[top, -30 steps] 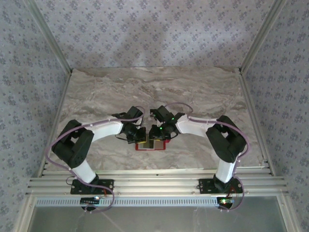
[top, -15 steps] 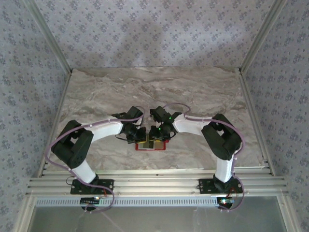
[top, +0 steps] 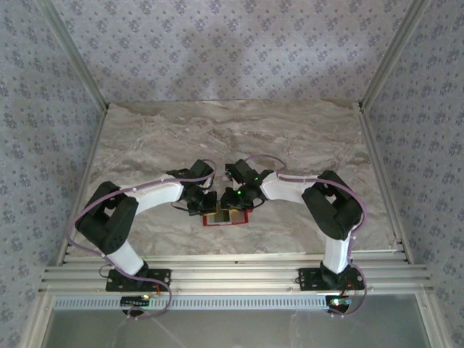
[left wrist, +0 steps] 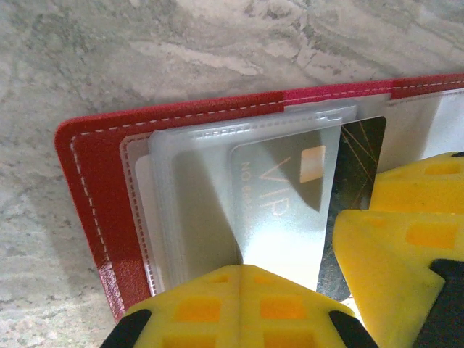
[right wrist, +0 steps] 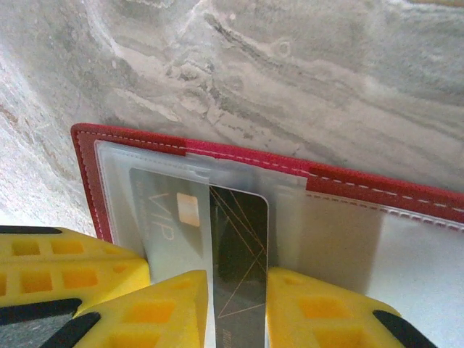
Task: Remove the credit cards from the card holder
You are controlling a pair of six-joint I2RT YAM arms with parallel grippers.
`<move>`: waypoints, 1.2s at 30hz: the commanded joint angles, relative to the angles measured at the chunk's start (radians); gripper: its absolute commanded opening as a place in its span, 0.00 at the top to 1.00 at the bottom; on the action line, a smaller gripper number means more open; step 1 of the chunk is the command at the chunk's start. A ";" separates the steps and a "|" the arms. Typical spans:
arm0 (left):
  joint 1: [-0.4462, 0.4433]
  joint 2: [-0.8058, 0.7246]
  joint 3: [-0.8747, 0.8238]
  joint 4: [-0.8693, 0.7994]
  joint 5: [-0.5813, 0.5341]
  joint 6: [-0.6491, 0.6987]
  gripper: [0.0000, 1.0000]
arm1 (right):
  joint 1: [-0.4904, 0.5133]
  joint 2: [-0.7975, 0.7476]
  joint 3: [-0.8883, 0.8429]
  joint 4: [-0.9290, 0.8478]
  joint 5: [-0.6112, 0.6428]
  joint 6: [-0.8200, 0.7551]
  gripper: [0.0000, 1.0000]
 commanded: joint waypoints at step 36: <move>-0.002 -0.001 -0.003 -0.020 -0.022 0.019 1.00 | -0.060 -0.172 -0.176 0.146 -0.061 0.021 0.91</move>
